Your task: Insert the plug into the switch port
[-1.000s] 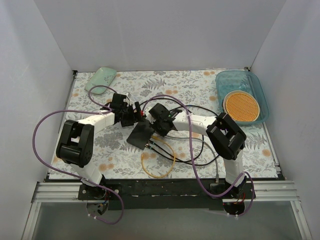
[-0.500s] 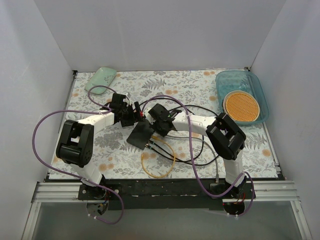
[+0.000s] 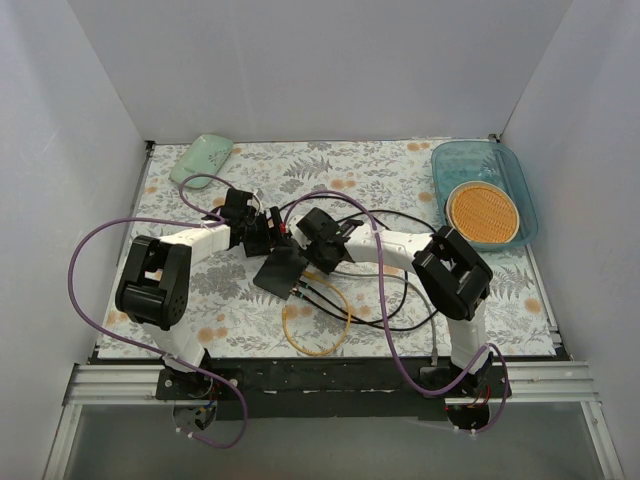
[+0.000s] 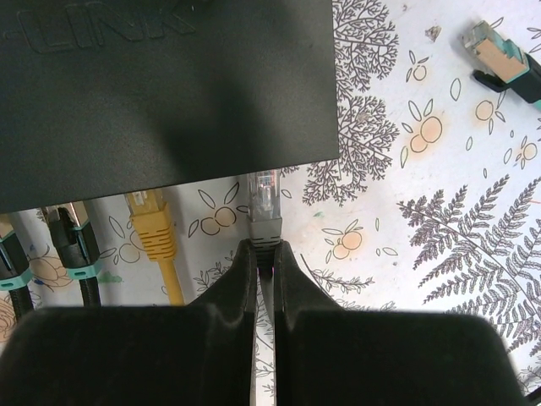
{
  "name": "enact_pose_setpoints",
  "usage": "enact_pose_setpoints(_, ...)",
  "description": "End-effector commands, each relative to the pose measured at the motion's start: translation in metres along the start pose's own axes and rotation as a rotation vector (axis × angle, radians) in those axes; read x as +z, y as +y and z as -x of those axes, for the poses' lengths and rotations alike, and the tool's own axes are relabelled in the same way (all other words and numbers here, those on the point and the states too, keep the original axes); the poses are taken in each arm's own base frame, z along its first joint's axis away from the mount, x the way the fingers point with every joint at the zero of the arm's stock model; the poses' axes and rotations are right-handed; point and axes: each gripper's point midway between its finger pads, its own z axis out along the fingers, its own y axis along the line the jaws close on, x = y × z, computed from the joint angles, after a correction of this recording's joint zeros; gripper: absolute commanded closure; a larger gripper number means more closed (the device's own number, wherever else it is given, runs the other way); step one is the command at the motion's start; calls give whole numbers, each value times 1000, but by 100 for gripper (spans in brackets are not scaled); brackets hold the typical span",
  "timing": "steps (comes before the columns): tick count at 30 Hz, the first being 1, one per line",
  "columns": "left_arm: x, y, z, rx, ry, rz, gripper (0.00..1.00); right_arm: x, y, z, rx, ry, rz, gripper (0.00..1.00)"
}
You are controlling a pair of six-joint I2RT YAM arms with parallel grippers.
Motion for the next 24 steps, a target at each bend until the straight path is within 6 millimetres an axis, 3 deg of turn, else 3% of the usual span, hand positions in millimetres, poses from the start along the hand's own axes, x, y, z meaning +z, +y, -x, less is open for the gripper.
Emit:
enact_pose_setpoints(1, 2, 1, -6, -6, 18, -11, 27, -17, 2, 5, 8, -18, -3, 99)
enact_pose_setpoints(12, 4, 1, -8, -9, 27, -18, 28, -17, 12, 16, -3, -45, 8, 99)
enact_pose_setpoints(24, 5, 3, -10, -9, 35, -19, 28, -23, 0, 20, 16, -66, -60, 99)
